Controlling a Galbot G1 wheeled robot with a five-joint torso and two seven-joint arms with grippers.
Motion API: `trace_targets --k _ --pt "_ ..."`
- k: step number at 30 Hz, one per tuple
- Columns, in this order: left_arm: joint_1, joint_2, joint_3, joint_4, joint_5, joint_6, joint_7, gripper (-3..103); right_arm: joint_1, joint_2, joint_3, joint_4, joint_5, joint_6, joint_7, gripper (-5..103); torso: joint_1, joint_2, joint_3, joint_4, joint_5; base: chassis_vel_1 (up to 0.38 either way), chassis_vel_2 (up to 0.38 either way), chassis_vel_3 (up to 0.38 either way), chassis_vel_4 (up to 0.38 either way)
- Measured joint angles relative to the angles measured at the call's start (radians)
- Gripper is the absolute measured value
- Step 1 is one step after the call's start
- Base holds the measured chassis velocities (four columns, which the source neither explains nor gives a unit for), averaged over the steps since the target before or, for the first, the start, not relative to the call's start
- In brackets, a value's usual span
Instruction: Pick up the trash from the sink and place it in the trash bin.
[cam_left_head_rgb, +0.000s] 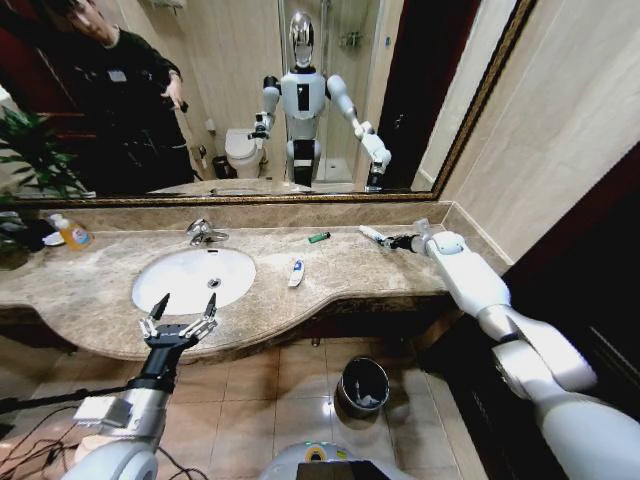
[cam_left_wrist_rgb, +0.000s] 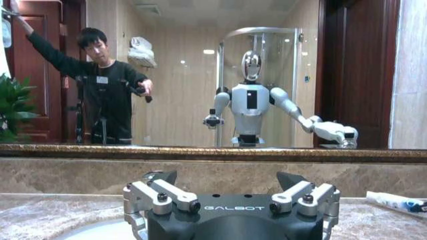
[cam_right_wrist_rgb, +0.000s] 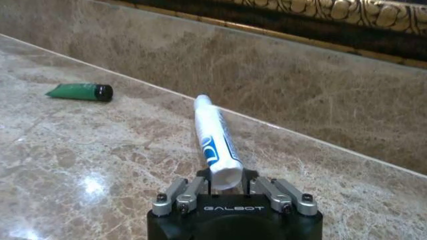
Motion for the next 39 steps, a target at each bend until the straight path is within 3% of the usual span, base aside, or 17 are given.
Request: trace_targets --k 6,15,24,34,39 --pt "0.000 0.000 0.000 0.000 0.000 0.000 0.000 100 -0.066 -0.048 0.013 0.117 0.077 -0.020 0.055 27 0.000 0.000 0.000 0.0000 0.0002 0.000 0.000 0.000 0.000" --pt "0.000 0.000 0.000 0.000 0.000 0.000 0.000 100 -0.353 -0.179 0.140 0.533 0.301 -0.056 0.270 27 0.000 0.000 0.000 -0.0002 -0.0003 0.000 0.000 0.000 0.000" --pt "0.000 0.000 0.000 0.000 0.000 0.000 0.000 100 -0.605 -0.249 0.293 0.771 0.368 0.027 0.385 27 0.000 0.000 0.000 0.0000 -0.0001 0.000 0.000 0.000 0.000" --pt "0.000 0.000 0.000 0.000 0.000 0.000 0.000 100 -0.840 -0.224 0.472 1.015 0.400 0.039 0.419 27 0.000 0.000 0.000 -0.0001 -0.0006 0.000 0.000 0.000 0.000" --pt "0.000 0.000 0.000 0.000 0.000 0.000 0.000 100 -0.979 -0.160 0.545 1.161 0.397 0.043 0.433 27 0.000 0.000 0.000 0.0000 -0.0003 0.000 0.000 0.000 0.000"
